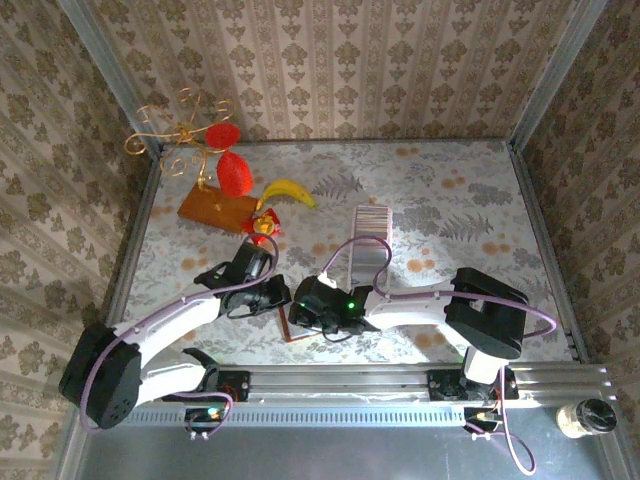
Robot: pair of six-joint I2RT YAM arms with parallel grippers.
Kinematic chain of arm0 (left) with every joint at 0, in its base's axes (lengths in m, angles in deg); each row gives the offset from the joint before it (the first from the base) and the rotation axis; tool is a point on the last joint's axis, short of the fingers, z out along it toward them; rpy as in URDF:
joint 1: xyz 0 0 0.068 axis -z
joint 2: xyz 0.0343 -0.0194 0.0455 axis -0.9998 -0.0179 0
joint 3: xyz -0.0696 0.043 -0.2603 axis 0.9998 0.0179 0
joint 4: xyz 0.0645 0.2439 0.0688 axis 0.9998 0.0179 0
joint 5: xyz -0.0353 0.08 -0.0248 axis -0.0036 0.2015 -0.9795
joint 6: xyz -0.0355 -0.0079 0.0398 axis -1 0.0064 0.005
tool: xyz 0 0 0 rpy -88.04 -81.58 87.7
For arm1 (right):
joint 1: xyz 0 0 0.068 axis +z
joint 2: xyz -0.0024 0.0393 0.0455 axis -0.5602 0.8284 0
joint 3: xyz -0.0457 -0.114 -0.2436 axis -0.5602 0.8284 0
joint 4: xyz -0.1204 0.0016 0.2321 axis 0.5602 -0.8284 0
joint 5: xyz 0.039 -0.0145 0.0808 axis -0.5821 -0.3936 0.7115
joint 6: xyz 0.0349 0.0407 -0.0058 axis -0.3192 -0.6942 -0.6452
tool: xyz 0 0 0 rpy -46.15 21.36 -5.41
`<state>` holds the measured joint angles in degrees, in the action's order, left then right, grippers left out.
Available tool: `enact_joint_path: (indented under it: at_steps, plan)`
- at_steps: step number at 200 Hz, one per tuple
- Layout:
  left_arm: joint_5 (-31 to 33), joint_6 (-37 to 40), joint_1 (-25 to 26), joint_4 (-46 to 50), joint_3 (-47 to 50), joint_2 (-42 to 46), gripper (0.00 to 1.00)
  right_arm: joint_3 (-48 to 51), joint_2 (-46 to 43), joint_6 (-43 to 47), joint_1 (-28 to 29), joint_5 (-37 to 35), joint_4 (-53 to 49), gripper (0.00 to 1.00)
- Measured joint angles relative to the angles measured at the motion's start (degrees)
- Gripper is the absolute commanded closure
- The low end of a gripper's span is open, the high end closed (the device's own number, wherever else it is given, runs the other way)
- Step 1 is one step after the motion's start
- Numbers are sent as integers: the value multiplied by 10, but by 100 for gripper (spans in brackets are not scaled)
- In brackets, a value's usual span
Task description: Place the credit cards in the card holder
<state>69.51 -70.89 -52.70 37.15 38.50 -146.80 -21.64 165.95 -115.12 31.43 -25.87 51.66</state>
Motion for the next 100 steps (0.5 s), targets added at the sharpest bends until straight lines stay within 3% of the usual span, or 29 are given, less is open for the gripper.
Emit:
enact_joint_path:
  at_steps: [100]
  plan:
    - [-13,8,0,-41,8,-70,100,0,-5,13,0,0,0,54]
